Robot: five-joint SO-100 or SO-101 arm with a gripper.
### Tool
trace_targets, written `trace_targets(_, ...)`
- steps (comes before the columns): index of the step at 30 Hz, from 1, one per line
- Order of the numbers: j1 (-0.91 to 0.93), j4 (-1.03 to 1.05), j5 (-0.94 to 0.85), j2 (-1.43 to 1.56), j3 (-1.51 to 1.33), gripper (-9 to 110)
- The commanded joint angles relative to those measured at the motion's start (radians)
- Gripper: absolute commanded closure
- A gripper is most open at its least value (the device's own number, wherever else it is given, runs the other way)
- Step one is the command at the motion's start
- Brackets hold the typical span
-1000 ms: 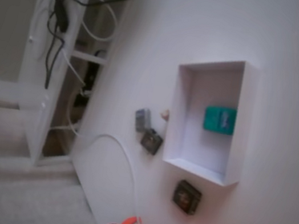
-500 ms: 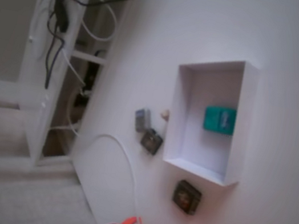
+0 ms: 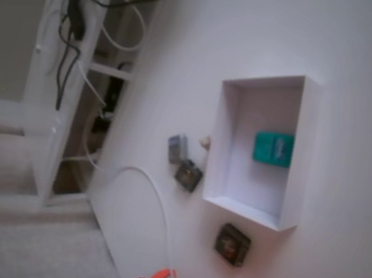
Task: Grasp the green cube and put it in the bin.
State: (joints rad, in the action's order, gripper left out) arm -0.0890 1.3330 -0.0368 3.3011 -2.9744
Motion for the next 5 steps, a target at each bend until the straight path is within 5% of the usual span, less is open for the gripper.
trace_targets(1, -0.002, 0.002, 0.003, 0.008, 0.032, 110)
trace_targets(5, -0.002, 0.002, 0.003, 0.008, 0.032, 110)
